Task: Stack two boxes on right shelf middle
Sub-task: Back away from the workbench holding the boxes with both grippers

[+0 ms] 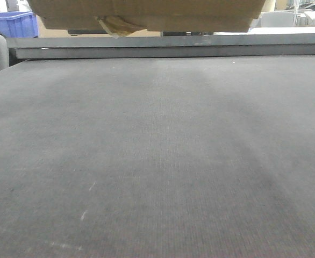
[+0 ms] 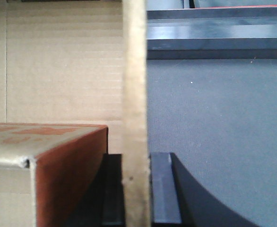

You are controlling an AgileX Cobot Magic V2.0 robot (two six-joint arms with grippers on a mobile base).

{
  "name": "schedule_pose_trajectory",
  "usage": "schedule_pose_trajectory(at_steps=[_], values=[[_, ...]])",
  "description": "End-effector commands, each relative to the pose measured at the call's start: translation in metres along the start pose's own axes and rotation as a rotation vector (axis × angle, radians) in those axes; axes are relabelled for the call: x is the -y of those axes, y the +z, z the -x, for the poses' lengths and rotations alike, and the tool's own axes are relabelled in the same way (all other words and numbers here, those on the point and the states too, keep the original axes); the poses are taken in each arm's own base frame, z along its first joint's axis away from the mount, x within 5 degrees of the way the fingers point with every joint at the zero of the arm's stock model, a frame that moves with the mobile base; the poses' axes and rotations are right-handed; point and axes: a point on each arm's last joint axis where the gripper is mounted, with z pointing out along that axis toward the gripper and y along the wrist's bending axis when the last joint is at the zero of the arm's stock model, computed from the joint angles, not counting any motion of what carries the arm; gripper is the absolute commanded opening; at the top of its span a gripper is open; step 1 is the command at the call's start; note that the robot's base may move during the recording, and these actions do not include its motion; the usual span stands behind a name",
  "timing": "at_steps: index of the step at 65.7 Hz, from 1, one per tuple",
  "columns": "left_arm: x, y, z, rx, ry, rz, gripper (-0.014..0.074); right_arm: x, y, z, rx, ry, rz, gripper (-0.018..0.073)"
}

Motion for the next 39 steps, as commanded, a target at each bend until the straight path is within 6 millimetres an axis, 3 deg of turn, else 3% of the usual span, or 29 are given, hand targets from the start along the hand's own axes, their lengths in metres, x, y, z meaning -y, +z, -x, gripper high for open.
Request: schedule_pose_trajectory(at_steps=[1, 39], values=[[-0.008, -0.01, 0.008, 0.056, 0.021, 0.036, -0.0111, 0.004, -0.011, 0.014, 0.1, -0.017, -0.004, -0.0154], [0.0, 0.01, 0.002, 0.021, 0.041, 0.042, -0.0111, 0.004, -0.011, 0.015, 0.103, -0.017, -0.001, -0.0154]])
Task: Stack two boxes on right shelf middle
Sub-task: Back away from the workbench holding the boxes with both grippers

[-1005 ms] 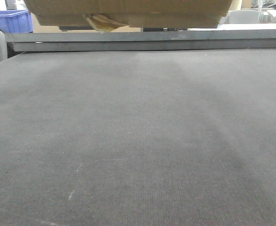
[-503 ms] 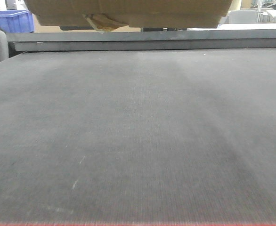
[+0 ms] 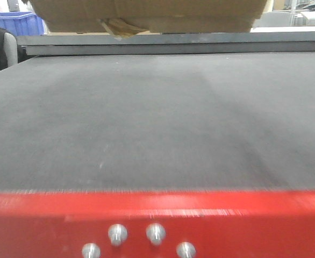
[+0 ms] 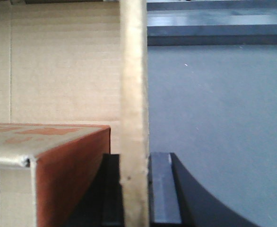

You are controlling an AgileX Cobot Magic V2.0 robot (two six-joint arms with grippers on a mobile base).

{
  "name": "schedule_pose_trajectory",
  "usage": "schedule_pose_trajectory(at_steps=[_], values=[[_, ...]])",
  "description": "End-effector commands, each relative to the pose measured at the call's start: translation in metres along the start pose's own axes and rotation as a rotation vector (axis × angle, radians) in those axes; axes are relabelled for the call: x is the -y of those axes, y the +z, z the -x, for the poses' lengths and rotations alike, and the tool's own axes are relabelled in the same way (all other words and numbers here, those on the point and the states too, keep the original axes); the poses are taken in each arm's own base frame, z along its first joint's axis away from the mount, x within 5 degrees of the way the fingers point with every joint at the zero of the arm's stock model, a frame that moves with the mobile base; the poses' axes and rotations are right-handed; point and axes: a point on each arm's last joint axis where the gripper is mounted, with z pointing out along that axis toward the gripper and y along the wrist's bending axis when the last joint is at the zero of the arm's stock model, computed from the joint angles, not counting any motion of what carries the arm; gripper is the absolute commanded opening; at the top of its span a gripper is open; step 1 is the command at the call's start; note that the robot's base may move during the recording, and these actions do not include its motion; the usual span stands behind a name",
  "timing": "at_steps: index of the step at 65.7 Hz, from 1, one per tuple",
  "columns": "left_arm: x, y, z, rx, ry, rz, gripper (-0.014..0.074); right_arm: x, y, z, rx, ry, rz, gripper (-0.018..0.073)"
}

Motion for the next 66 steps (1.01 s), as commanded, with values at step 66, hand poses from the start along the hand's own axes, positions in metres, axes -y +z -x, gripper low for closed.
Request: schedule_pose_trajectory(at_steps=[66], values=[[-0.0039, 0.0004, 0.0043, 0.033, 0.032, 0.039, -0.0111, 0.0033, -0.0112, 0.0153, 0.11, -0.013, 0.009, -0.0154]])
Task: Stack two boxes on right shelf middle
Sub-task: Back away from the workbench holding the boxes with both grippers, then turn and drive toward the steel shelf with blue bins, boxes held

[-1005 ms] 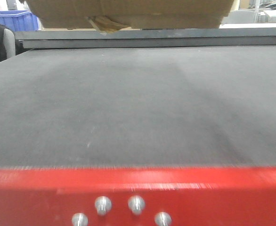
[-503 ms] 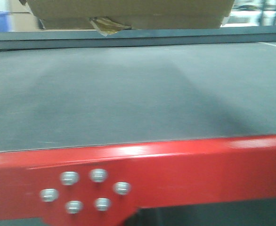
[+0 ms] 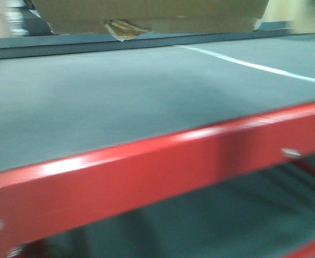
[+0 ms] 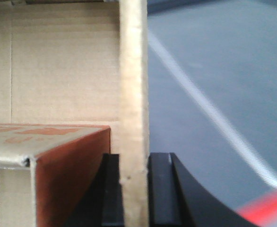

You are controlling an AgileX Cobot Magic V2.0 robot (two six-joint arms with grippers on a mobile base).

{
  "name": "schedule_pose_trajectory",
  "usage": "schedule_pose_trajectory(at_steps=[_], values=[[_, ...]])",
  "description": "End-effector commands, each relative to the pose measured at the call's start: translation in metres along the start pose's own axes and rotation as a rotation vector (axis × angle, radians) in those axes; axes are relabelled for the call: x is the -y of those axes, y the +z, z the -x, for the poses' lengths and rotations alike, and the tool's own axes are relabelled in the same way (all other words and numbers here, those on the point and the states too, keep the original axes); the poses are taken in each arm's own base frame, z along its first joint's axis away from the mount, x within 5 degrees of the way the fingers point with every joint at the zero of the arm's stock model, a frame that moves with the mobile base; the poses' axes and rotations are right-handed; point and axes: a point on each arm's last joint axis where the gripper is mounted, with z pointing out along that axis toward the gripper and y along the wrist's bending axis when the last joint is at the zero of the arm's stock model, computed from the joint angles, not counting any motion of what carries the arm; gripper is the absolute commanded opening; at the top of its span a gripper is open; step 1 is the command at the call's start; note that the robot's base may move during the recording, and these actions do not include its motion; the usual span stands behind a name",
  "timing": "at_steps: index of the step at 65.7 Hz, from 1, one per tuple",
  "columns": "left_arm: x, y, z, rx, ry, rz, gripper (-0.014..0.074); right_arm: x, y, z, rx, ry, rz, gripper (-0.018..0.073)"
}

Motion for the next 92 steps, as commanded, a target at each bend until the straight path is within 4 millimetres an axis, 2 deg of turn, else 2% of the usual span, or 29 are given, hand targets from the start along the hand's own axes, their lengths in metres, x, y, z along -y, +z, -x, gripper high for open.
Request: schedule_pose_trajectory(at_steps=[1, 92], values=[[-0.0058, -0.0027, 0.0047, 0.03, 0.025, 0.039, -0.0111, 0.0035, -0.0119, 0.015, 0.105, -0.008, 0.01, -0.0154], [-0.0058, -0.0027, 0.0047, 0.03, 0.025, 0.039, -0.0111, 0.0035, -0.0119, 0.015, 0.105, -0.008, 0.01, -0.0154]])
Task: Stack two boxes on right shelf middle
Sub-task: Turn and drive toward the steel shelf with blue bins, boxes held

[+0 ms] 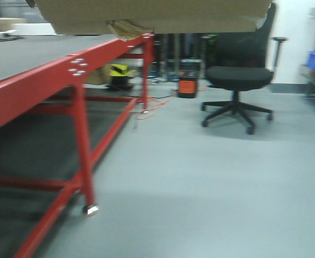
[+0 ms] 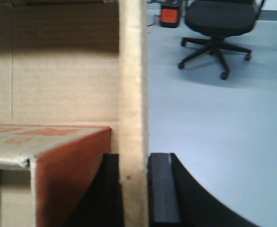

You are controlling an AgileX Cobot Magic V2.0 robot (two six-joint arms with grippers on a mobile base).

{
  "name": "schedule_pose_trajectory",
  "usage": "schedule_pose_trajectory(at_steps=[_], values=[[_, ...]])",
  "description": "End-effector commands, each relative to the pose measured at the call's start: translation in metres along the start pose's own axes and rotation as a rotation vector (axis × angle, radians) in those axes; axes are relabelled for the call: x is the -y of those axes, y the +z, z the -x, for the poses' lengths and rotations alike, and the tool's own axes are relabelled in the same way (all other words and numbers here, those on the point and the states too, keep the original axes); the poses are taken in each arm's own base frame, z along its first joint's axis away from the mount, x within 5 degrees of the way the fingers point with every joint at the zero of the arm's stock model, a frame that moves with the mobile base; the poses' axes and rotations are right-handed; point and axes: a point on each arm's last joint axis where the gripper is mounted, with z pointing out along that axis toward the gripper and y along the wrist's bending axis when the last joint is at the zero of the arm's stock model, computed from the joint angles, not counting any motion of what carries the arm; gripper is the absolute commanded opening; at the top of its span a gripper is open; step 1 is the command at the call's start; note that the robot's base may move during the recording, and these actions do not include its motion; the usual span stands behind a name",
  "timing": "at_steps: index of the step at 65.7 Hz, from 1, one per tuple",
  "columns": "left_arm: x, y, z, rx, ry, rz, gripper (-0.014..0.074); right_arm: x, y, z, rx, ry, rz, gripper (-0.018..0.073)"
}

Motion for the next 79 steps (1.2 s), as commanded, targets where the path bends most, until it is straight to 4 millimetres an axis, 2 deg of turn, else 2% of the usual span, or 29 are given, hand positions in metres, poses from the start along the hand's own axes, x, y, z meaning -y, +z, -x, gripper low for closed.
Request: schedule_pose_trajectory(at_steps=[1, 79], values=[[-0.0064, -0.0036, 0.0047, 0.028, 0.024, 0.041, -0.0111, 0.0028, -0.012, 0.0148, 0.103, -0.006, 0.013, -0.0154], [-0.0063, -0.0037, 0.0049, 0.03, 0.024, 0.04, -0.0111, 0.0027, -0.012, 0.0149, 0.105, -0.006, 0.015, -0.0154]])
